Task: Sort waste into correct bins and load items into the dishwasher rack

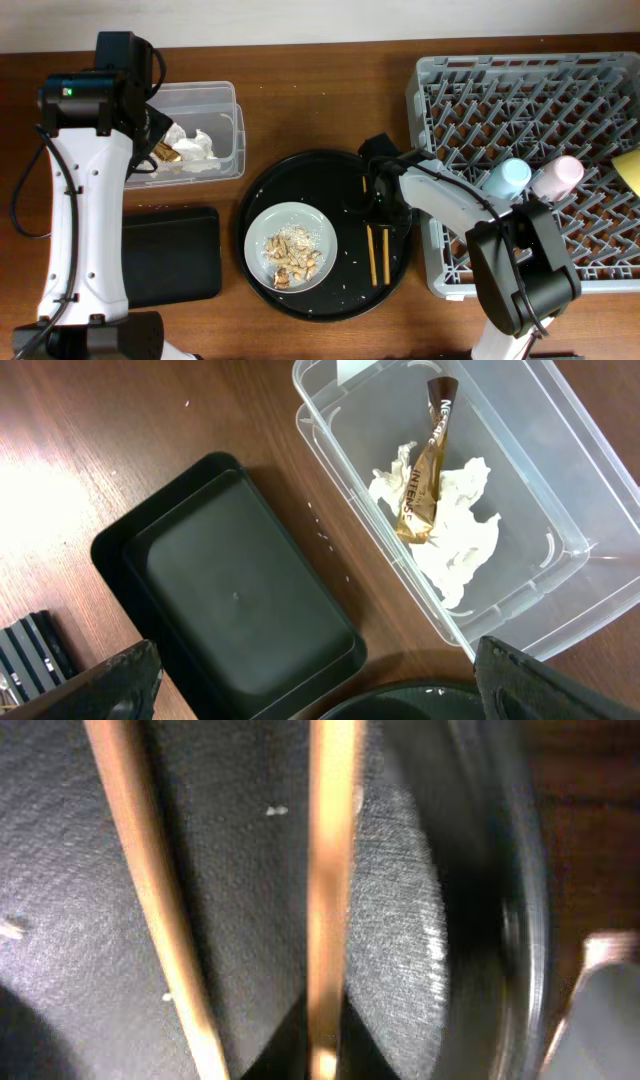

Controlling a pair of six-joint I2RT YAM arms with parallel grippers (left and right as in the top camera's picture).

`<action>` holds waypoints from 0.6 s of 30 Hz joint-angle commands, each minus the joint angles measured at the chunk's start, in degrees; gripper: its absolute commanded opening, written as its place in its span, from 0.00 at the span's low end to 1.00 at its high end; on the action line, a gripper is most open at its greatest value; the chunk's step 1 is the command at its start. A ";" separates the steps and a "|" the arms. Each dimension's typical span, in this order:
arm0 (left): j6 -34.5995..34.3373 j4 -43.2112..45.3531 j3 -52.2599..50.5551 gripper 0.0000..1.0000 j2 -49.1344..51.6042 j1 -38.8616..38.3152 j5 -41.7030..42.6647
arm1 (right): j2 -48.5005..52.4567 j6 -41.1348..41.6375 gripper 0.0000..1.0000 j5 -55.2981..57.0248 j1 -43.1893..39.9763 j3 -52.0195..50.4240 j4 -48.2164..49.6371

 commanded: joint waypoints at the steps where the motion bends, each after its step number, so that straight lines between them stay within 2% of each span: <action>1: -0.35 -0.09 0.42 0.99 -0.85 0.04 -0.81 | 1.36 1.60 0.04 -2.05 0.35 -0.90 0.33; 5: -0.35 -0.09 0.42 0.99 -0.85 0.04 -0.81 | 0.55 1.57 0.04 -4.33 0.28 0.79 -1.95; 8: -0.35 -0.09 0.42 0.99 -0.85 0.04 -0.81 | -0.90 0.22 0.04 -3.91 0.11 5.77 -7.54; 14: -0.35 -0.09 0.42 0.99 -0.85 0.04 -0.79 | -4.31 -8.90 0.04 -2.71 -5.84 29.81 -25.90; 18: -0.35 -0.09 0.42 0.99 -0.85 0.04 -0.81 | -4.31 -11.58 0.04 1.66 -12.66 42.56 -31.23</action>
